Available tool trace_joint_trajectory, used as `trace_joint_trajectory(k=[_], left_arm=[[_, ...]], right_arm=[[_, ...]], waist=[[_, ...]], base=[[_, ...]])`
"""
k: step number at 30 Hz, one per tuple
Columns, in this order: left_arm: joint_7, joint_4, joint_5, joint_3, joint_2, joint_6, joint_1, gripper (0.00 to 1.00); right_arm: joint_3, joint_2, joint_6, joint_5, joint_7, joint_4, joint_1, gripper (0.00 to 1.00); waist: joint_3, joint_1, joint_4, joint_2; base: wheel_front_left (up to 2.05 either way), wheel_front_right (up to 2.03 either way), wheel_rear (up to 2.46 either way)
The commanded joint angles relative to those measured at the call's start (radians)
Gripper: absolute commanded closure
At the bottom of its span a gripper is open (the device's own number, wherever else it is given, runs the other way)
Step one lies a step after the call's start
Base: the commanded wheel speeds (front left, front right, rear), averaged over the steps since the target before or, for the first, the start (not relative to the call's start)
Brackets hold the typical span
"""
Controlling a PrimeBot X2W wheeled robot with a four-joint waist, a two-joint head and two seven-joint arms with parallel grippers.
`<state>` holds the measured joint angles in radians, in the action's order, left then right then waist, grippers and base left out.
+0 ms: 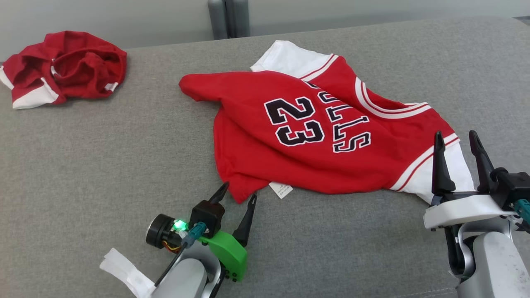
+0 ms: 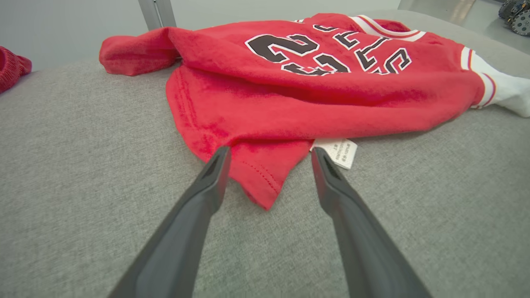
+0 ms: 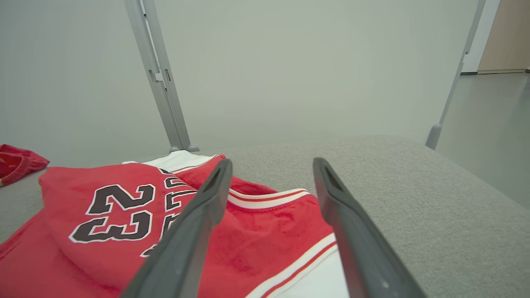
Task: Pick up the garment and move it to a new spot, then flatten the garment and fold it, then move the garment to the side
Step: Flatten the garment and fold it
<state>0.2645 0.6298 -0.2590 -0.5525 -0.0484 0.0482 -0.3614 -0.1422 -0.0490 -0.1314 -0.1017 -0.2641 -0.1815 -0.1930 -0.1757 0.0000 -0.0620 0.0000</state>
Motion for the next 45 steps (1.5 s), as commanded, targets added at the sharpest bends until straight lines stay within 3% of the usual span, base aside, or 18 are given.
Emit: trace_joint_trajectory(k=[1,11,12,13,14,15,19,29,38,40,42,43,45], left_arm=[[0.0,0.02,-0.001,0.0,-0.004,-0.006,-0.022,0.0],[-0.001,0.161,0.005,-0.009,-0.004,-0.023,-0.06,0.0],[-0.001,0.172,0.005,-0.01,-0.004,-0.024,-0.062,0.09],[-0.001,0.177,0.006,-0.01,-0.004,-0.024,-0.063,0.26],[-0.001,0.182,0.007,-0.008,-0.004,-0.028,-0.064,0.77],[-0.001,0.18,0.008,-0.005,-0.004,-0.031,-0.064,1.0],[-0.001,0.126,0.028,0.013,-0.018,-0.042,-0.05,1.0],[0.0,-0.101,0.06,0.091,-0.136,-0.053,0.087,1.0],[0.0,-0.165,0.035,0.164,-0.186,-0.07,0.208,1.0],[0.0,-0.164,0.031,0.182,-0.185,-0.074,0.226,0.85],[0.0,-0.162,0.026,0.201,-0.178,-0.08,0.238,0.58],[0.0,-0.166,0.017,0.216,-0.171,-0.083,0.245,0.0],[0.0,-0.178,0.0,0.245,-0.159,-0.086,0.256,0.0]], right_arm=[[-0.003,-0.003,0.001,0.004,-0.001,0.005,0.006,0.0],[-0.021,-0.002,0.001,0.002,-0.001,0.009,0.008,0.0],[-0.022,-0.002,0.001,0.003,-0.001,0.009,0.009,0.0],[-0.024,-0.003,0.001,0.003,-0.001,0.009,0.01,0.0],[-0.026,-0.003,0.001,0.004,-0.001,0.009,0.011,0.0],[-0.028,-0.002,0.001,0.005,-0.001,0.008,0.013,0.0],[-0.036,-0.002,0.001,0.004,-0.001,0.007,0.022,0.0],[-0.058,-0.003,0.001,0.023,-0.001,0.0,0.07,0.0],[-0.074,-0.003,0.001,0.043,-0.001,-0.011,0.128,0.0],[-0.08,-0.003,0.001,0.044,-0.001,-0.012,0.134,0.0],[-0.092,-0.003,0.001,0.047,-0.001,-0.008,0.139,0.0],[-0.098,-0.002,0.001,0.049,-0.001,-0.005,0.14,0.0],[-0.109,-0.003,0.001,0.051,-0.001,0.005,0.137,0.0]], waist=[[-0.017,0.0,-0.026,0.0],[-0.035,0.0,-0.069,0.0],[-0.034,0.0,-0.07,0.0],[-0.033,0.0,-0.07,0.0],[-0.03,0.0,-0.069,0.0],[-0.027,0.0,-0.067,0.0],[-0.009,0.0,-0.049,0.0],[0.027,0.0,0.003,0.0],[0.042,0.0,0.004,0.0],[0.041,0.0,0.0,0.0],[0.042,0.0,-0.005,0.0],[0.042,0.0,-0.009,0.0],[0.042,0.0,-0.013,0.0]], base=[[0.0,0.0,0.0],[0.0,0.0,0.0],[0.0,0.0,0.0],[0.0,0.0,0.0],[0.0,0.0,0.0],[0.0,0.0,0.0],[0.0,0.0,0.0],[0.0,0.0,0.0],[0.0,0.0,0.0],[0.0,0.0,0.0],[0.0,0.0,0.0],[0.0,0.0,0.0],[0.0,0.0,0.0]])
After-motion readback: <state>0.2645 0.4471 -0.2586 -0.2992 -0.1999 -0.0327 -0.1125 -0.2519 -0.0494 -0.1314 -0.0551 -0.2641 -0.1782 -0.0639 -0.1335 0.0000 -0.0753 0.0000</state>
